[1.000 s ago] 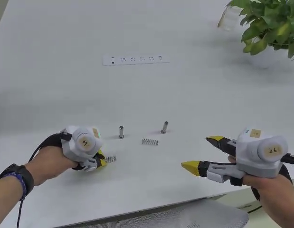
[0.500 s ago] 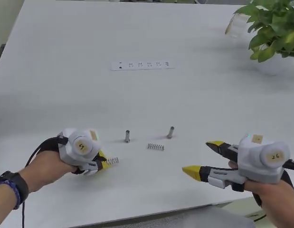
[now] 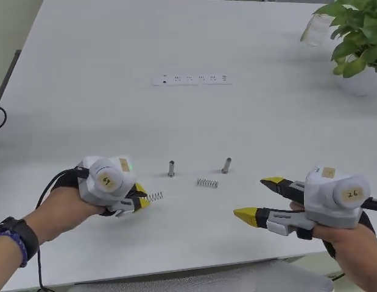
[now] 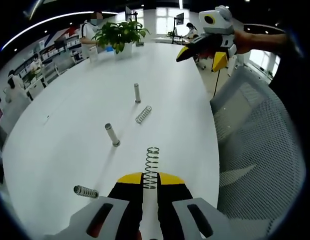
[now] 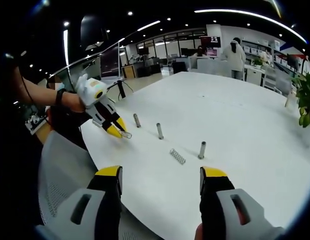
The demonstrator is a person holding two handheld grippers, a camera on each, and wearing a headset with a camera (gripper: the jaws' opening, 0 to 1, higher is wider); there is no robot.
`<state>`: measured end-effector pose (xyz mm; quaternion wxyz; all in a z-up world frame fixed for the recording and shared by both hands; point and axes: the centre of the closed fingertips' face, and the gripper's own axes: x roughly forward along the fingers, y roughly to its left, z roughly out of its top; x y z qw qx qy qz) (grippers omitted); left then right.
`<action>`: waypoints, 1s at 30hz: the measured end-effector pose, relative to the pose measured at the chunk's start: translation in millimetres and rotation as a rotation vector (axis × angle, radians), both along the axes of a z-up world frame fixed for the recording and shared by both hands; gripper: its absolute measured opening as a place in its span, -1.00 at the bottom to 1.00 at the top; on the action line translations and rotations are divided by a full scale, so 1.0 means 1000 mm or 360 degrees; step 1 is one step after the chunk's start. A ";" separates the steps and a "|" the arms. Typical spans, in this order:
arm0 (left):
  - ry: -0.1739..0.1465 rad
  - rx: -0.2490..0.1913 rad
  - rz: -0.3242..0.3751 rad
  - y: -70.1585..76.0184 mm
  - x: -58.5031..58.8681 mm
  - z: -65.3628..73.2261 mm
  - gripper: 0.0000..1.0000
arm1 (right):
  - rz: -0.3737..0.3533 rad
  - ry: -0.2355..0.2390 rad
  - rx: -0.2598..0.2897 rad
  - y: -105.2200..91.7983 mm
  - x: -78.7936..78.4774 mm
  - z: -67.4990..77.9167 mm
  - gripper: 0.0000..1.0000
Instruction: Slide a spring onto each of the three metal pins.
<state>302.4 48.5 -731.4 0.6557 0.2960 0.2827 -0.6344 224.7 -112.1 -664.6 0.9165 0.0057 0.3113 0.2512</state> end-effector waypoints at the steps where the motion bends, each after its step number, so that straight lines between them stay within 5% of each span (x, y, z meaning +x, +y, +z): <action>1: -0.0007 -0.0005 -0.0007 -0.002 -0.001 0.002 -0.95 | 0.0013 0.0001 0.0005 0.002 0.000 0.000 0.21; 16: -0.0108 -0.0117 -0.0200 -0.039 -0.028 0.046 -0.95 | 0.0148 -0.0008 0.0043 0.022 0.001 0.000 0.08; 30: -0.0167 -0.0159 -0.0359 -0.065 -0.050 0.067 -0.95 | 0.0337 -0.0024 0.0096 0.055 -0.001 0.001 -0.17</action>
